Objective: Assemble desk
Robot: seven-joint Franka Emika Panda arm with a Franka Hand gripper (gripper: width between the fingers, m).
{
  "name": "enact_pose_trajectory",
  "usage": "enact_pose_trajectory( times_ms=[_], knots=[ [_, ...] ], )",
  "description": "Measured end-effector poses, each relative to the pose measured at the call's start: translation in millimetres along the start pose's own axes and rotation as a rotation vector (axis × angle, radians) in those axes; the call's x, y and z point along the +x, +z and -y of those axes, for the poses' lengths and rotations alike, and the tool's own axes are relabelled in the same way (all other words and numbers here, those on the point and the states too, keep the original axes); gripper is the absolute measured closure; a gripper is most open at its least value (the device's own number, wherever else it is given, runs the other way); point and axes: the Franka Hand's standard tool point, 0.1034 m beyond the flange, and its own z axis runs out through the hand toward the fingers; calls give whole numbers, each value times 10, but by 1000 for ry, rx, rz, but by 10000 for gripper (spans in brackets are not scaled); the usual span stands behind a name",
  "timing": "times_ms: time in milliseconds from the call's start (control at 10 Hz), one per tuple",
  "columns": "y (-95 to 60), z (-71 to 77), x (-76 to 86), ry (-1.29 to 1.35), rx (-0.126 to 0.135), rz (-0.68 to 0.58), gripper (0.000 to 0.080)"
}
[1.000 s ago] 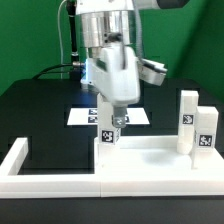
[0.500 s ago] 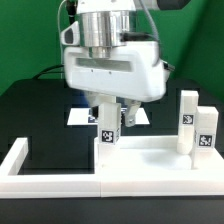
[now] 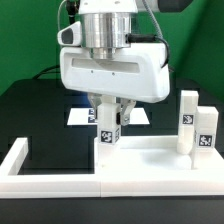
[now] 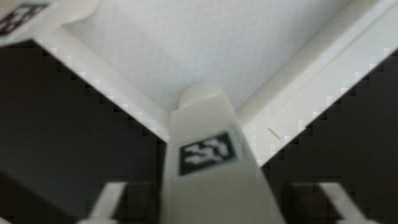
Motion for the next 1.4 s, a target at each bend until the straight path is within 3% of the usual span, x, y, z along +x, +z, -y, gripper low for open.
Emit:
enact_pose_trajectory(
  times_ms=[300, 400, 800, 1000, 1200, 1300, 1400],
  knots=[
    [4, 26, 11, 318, -3, 12, 511],
    [5, 45, 42, 416, -23, 33, 511],
    [21, 106, 68, 1063, 12, 76, 511],
    [29, 117, 56, 1047, 15, 72, 511],
    [28, 113, 50, 785, 7, 48, 265],
    [-5, 132, 31, 601, 6, 45, 186],
    [-29, 154, -3, 470, 6, 40, 186]
  ],
)
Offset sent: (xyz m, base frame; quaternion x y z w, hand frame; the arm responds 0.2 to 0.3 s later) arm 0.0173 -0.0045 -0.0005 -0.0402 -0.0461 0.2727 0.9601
